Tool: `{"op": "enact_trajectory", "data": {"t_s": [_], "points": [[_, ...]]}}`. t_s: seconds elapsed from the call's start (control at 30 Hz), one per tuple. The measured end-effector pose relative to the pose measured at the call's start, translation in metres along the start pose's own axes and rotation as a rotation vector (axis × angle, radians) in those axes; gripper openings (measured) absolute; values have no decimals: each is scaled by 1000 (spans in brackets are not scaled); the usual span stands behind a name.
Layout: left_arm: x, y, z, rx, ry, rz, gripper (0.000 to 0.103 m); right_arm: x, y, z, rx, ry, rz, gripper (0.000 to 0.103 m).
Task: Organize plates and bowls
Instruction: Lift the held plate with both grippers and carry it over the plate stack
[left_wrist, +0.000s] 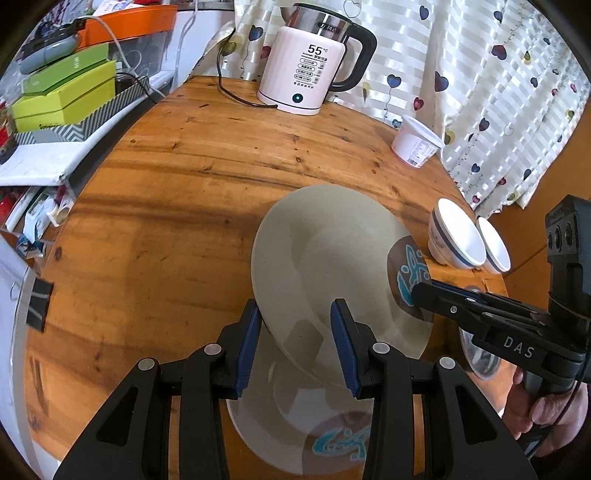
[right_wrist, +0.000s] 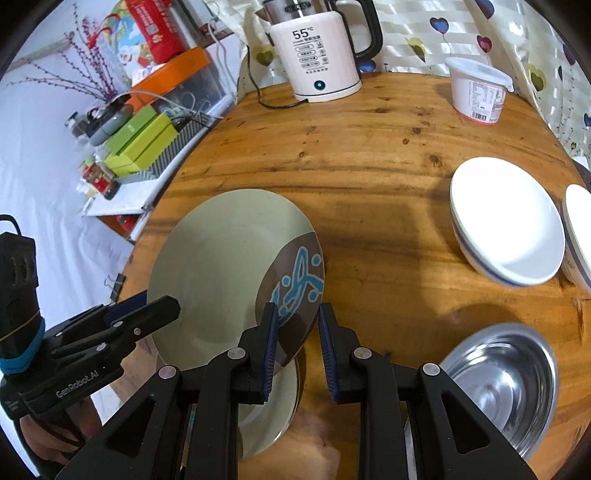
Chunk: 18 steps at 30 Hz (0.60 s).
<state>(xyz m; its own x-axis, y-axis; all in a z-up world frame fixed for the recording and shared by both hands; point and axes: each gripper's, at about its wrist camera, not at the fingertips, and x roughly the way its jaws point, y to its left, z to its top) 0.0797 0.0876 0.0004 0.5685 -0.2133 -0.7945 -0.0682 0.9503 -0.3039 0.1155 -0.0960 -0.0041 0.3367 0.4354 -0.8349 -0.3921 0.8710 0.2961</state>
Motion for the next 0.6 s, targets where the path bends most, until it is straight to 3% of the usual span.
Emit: {"op": "enact_trajectory", "data": {"t_s": [0.6], "points": [[-18,1,-45,-43,12,19,40,-7,14,-35,-50,24,0,22]]}}
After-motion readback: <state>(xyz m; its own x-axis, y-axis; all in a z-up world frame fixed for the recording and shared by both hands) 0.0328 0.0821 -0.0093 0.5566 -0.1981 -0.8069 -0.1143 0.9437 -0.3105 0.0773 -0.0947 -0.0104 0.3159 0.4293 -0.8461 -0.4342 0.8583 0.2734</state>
